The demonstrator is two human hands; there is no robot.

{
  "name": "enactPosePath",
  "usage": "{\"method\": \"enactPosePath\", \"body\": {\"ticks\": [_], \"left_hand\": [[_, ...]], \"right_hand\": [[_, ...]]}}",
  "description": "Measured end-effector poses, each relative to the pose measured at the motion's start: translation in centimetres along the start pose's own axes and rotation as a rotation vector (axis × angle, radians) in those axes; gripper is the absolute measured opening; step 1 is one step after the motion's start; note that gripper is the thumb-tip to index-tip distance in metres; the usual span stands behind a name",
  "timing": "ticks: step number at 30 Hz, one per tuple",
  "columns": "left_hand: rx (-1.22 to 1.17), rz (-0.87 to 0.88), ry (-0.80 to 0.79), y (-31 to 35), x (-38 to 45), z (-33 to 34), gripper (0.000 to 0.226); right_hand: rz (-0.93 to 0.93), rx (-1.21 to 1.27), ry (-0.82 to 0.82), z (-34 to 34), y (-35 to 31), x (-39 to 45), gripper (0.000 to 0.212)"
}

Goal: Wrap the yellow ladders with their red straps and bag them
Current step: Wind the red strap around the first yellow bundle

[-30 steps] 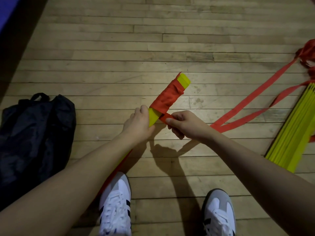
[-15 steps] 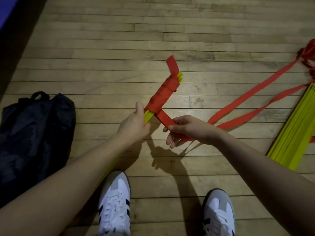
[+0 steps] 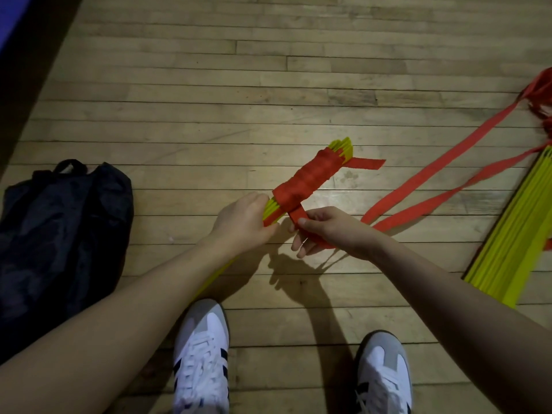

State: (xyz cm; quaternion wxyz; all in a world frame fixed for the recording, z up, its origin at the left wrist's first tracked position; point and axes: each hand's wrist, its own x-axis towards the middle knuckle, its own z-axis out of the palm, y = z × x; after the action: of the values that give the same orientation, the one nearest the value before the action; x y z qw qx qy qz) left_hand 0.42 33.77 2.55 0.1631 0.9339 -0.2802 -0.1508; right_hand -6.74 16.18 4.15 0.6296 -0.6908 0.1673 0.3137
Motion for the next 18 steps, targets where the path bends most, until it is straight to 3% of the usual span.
{"method": "enactPosePath", "body": {"ticks": [5,11,15,18], "left_hand": [[-0.042,-0.059,0.099,0.1,-0.4,0.2,0.048],[-0.083,-0.185,0.069,-0.1,0.2,-0.1,0.046],[-0.186,-0.224,-0.133,0.2,0.4,-0.4,0.062],[-0.127,-0.265,-0.281,0.3,0.5,-0.8,0.068]], "right_hand": [[-0.045,-0.052,-0.031,1.5,-0.1,-0.1,0.028],[-0.087,-0.028,-0.056,1.5,-1.6,-0.3,0.026],[-0.106,0.027,0.004,1.3,-1.4,0.1,0.023],[-0.105,0.046,0.050,1.3,-1.0,0.6,0.020]]}}
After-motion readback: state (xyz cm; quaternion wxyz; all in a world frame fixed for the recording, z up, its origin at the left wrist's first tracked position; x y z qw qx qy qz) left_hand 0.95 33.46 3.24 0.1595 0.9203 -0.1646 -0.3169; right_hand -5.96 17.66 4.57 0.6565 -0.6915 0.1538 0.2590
